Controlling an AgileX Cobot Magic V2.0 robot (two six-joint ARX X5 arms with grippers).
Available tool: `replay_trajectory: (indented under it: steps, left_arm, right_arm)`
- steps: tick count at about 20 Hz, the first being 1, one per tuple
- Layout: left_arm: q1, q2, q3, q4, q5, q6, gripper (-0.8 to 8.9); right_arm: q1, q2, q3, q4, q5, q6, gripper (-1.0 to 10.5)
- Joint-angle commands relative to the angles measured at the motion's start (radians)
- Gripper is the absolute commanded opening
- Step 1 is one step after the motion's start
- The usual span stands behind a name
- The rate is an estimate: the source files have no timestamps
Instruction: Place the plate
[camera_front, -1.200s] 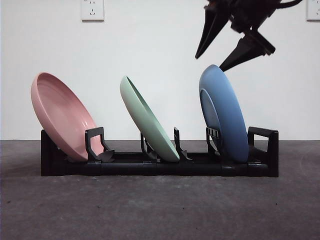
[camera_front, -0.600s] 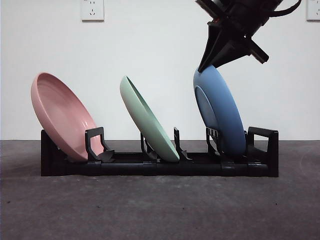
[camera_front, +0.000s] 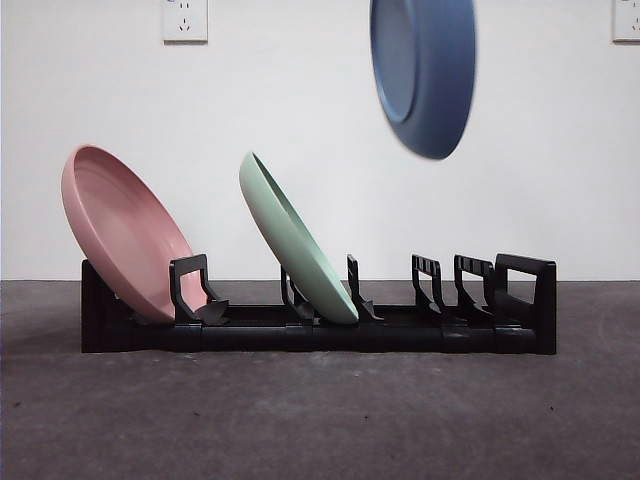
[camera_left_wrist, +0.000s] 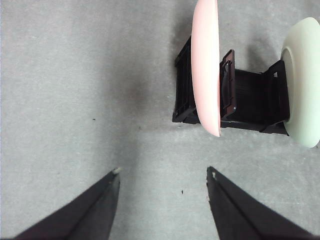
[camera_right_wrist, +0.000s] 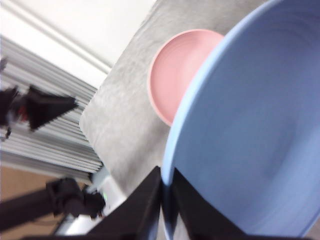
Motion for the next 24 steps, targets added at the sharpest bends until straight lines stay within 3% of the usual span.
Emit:
replay_trajectory:
  steps: [1, 8, 11, 15, 24]
  left_arm:
    - [0.000, 0.007, 0.024, 0.007, 0.002, 0.006, 2.80]
    - [0.000, 0.007, 0.024, 0.007, 0.002, 0.006, 2.80]
    - [0.000, 0.007, 0.024, 0.007, 0.002, 0.006, 2.80]
    - [0.000, 0.008, 0.024, 0.008, 0.002, 0.006, 2.80]
    - [0.000, 0.008, 0.024, 0.008, 0.002, 0.006, 2.80]
  right_arm:
    - [0.020, -0.076, -0.009, -0.027, 0.016, -0.064, 0.1]
    - [0.091, -0.469, -0.454, 0.054, 0.038, -0.071, 0.1]
    - [0.168, -0.600, -0.608, 0.063, 0.219, -0.165, 0.1]
    - [0.350, -0.669, -0.661, 0.052, 0.416, -0.265, 0.1]
    - [0.859, -0.448, -0.661, 0.023, 0.779, -0.276, 0.1]
